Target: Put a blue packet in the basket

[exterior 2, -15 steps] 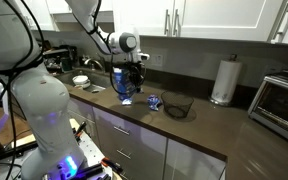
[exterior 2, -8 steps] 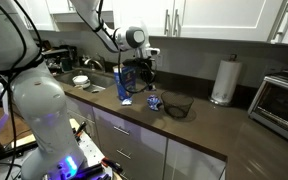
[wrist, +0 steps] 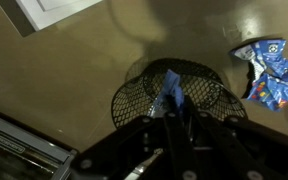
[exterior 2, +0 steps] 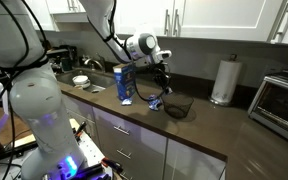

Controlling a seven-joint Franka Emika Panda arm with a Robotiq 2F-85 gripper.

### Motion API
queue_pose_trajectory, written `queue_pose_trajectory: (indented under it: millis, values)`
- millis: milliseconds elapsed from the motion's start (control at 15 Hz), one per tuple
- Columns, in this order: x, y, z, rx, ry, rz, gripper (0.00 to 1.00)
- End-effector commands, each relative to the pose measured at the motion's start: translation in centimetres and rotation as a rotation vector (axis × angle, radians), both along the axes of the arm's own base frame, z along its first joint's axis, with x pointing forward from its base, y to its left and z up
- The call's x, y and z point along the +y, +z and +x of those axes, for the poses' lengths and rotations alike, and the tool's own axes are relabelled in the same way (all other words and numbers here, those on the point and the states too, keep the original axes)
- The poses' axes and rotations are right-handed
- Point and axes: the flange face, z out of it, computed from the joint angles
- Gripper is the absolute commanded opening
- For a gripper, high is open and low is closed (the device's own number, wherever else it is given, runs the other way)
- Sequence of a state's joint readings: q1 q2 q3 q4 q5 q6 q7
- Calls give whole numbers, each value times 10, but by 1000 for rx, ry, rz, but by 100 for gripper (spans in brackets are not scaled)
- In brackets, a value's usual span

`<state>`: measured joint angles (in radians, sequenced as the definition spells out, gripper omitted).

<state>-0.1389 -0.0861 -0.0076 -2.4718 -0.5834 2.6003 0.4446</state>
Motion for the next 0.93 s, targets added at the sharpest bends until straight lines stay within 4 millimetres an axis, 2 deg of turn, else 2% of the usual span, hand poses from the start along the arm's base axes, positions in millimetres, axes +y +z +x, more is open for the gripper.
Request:
queue_pose_trajectory:
  millis: [0, 133, 200, 333, 533, 867]
  values:
    - [-9, -21, 21, -48, -10, -29, 5]
    - [-9, -34, 30, -59, -15, -35, 5]
    - [-10, -39, 34, -64, -14, -38, 35]
    - [-12, -41, 41, -56, -15, -51, 40]
    - [-4, -33, 44, -54, 0, -48, 61]
    - [36, -16, 31, -18, 17, 50, 92]
